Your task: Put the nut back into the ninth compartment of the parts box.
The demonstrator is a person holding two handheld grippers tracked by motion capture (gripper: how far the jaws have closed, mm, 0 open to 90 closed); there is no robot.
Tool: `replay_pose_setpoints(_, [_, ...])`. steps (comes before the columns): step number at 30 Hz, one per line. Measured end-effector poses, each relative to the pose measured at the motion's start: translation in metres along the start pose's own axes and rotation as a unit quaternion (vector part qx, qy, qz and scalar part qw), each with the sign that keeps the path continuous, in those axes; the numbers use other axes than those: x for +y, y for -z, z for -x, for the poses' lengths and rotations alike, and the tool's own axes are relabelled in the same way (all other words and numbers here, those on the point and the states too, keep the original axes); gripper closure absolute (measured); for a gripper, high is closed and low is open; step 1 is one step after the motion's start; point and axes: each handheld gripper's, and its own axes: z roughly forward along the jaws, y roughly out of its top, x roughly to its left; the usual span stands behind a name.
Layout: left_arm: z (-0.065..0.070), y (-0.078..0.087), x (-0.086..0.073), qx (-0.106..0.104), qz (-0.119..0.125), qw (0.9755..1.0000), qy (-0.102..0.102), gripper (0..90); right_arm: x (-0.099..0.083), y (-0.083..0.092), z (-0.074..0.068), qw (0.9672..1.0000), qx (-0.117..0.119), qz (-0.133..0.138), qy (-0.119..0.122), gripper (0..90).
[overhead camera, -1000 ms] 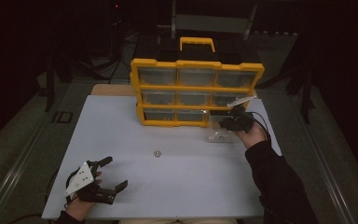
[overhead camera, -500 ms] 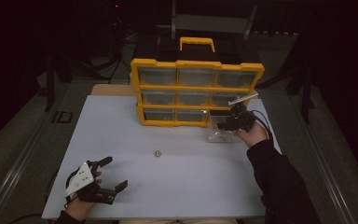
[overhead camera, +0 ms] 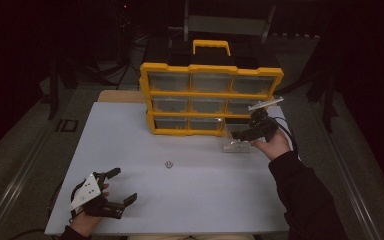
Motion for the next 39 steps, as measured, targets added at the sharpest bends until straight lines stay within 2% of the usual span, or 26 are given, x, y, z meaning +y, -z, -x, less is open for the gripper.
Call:
replay_pose_setpoints(14, [0.000, 0.000, 0.000, 0.000, 0.000, 1.0000, -0.001, 0.0, 0.015, 0.005, -0.027, 0.9988, 0.027, 0.023, 0.032, 11.8])
replay_pose_setpoints(23, [0.000, 0.000, 0.000, 0.000, 0.000, 1.0000, 0.000, 0.0, 0.023, -0.008, -0.051, 0.9967, 0.051, 0.025, 0.057, 12.0])
replay_pose_setpoints(34, [0.000, 0.001, 0.000, 0.000, 0.001, 1.0000, 0.000, 0.0, 0.029, -0.034, -0.086, 0.9913, 0.086, 0.025, 0.096, 12.1])
replay_pose_setpoints(39, [0.000, 0.001, 0.000, -0.001, 0.001, 1.0000, -0.001, 0.0, 0.031, -0.044, -0.100, 0.9875, 0.102, 0.030, 0.116, 13.0])
